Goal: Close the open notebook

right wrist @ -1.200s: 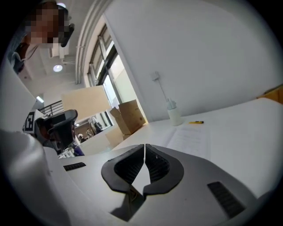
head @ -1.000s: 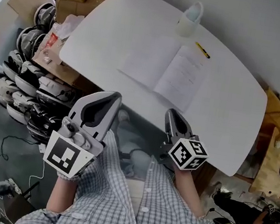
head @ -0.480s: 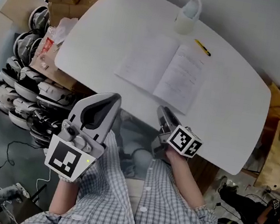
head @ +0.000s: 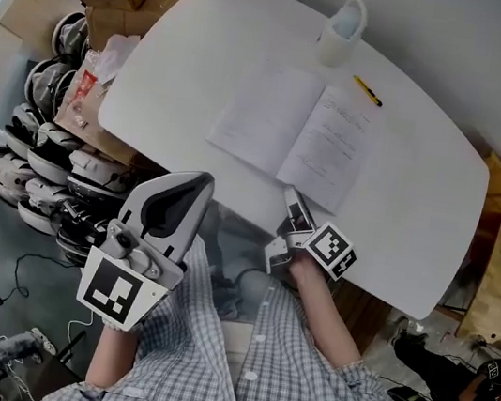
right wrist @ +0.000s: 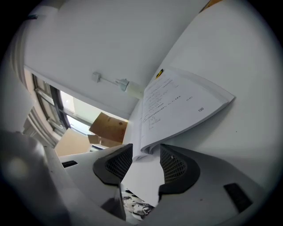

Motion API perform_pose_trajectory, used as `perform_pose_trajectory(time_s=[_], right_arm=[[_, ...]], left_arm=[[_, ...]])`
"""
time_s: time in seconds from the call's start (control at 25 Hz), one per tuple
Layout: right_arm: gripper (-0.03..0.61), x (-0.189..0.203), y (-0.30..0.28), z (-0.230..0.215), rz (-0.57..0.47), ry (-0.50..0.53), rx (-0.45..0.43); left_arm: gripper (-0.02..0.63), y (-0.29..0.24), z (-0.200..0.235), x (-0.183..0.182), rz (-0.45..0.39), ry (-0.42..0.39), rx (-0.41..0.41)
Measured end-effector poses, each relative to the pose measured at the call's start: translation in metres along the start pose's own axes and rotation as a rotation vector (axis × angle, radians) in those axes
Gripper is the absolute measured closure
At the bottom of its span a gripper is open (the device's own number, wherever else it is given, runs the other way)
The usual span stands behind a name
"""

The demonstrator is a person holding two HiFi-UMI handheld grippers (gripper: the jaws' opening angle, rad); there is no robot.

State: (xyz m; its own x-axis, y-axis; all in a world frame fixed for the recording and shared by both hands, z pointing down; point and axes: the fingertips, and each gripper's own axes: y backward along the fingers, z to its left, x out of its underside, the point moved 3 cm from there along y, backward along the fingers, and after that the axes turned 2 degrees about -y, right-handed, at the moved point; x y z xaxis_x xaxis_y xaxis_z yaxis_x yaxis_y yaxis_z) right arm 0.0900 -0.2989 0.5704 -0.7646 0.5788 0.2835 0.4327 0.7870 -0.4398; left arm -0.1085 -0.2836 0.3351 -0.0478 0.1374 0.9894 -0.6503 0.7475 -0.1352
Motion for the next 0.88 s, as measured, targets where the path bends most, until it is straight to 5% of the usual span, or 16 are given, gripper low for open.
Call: perform_pose_trajectory(time_s=[0.36, 0.48, 0.68, 0.88], right_arm=[[0.408, -0.007, -0.012, -0.004, -0.051, -0.054, 0.026], [0.415, -0.008, -0.011, -0.005, -0.054, -0.001, 0.057], [0.522, -0.014, -0.005, -0.002, -0.119, 0.020, 0.068], [0.548, -0.023, -0.001, 0.005, -0.131, 0.144, 0.102]], left_arm=[[0.607, -0.003, 0.001, -0.001, -0.005, -0.002, 0.003], [0.607, -0.002, 0.004, -0.002, -0.011, 0.013, -0.004], [0.607, -0.003, 0.007, -0.018, -0.111, 0.061, -0.008], [0.606, -0.003, 0.005, -0.017, -0.099, 0.054, -0.014]])
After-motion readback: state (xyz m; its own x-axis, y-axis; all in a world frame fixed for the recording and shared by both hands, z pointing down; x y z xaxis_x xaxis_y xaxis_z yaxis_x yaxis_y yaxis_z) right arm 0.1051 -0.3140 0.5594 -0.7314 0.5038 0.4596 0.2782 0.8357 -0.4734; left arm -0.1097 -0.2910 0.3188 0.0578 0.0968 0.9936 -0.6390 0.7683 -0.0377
